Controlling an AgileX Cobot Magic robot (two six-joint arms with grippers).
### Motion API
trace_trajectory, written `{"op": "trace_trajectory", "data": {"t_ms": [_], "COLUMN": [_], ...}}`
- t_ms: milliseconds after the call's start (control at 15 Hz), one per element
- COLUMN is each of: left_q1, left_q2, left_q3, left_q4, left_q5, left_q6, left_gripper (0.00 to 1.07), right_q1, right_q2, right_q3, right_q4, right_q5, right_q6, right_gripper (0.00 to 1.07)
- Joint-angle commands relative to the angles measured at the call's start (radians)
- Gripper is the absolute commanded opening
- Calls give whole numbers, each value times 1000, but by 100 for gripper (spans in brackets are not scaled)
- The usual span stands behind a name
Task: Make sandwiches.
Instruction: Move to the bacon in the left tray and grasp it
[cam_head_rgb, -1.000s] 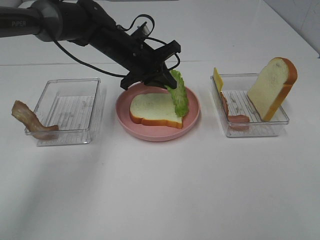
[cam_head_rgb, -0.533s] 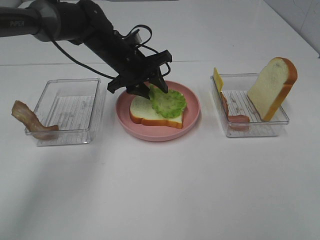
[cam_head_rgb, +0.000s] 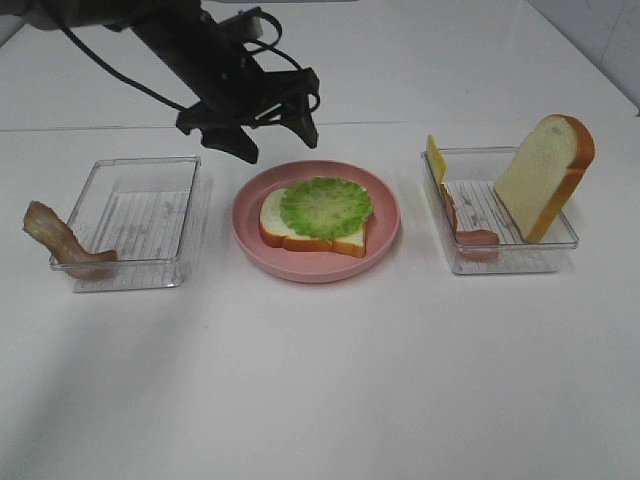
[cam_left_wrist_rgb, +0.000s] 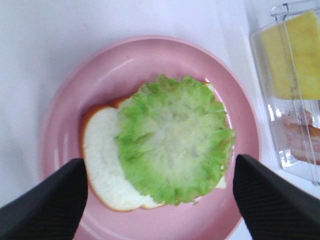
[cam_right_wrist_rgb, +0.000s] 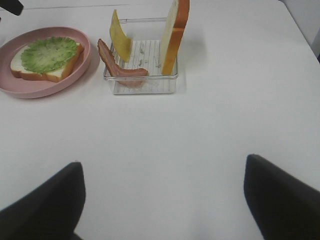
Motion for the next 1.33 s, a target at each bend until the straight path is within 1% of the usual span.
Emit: {"op": "trace_trajectory", "data": {"t_ms": [67, 133, 200, 267, 400, 467, 667, 733, 867, 933, 1067, 1200, 1267, 1333], "left_q1": [57, 111, 111, 148, 181, 193, 201, 201, 201, 201, 201, 201, 201, 201], "left_q2": [-80, -128, -128, -155, -171, -177, -199, -221, -290, -327, -404, -448, -453, -451], "left_q3": [-1, -1, -1, -1, -1, 0, 5, 33, 136, 194, 308, 377, 392, 432], "left_q4": [67, 86, 86, 115, 202, 256, 347, 371, 430, 460, 486, 486, 492, 534], "left_q5": [126, 241, 241, 316, 407, 412, 412, 412, 412, 412, 412, 412, 412, 412], "left_q6": [-46, -70, -70, -74, -113, -118, -134, -136, -153, -175, -254, -287, -294, -309], "left_gripper": [76, 76, 76, 76, 76, 76, 76, 76, 76, 76, 76, 76, 76, 76], "right_q1": [-7, -7, -7, -7, -7, -7, -7, -7, -7, -7, -7, -7, -7, -7], "right_q2": [-12, -12, -12, -12, -12, -12, -12, -12, -12, -12, -12, -12, -12, -12], "right_q3": [3, 3, 3, 3, 3, 3, 3, 3, 3, 3, 3, 3, 3, 3], "right_q4": [3, 3, 3, 3, 3, 3, 3, 3, 3, 3, 3, 3, 3, 3], "right_q5": [-11, -11, -11, -11, -11, -11, -11, -11, -11, -11, -11, -11, -11, -11], "right_q6": [2, 2, 2, 2, 2, 2, 2, 2, 2, 2, 2, 2, 2, 2], "right_gripper": [81, 81, 81, 81, 81, 81, 81, 81, 81, 81, 81, 81, 81, 81]}}
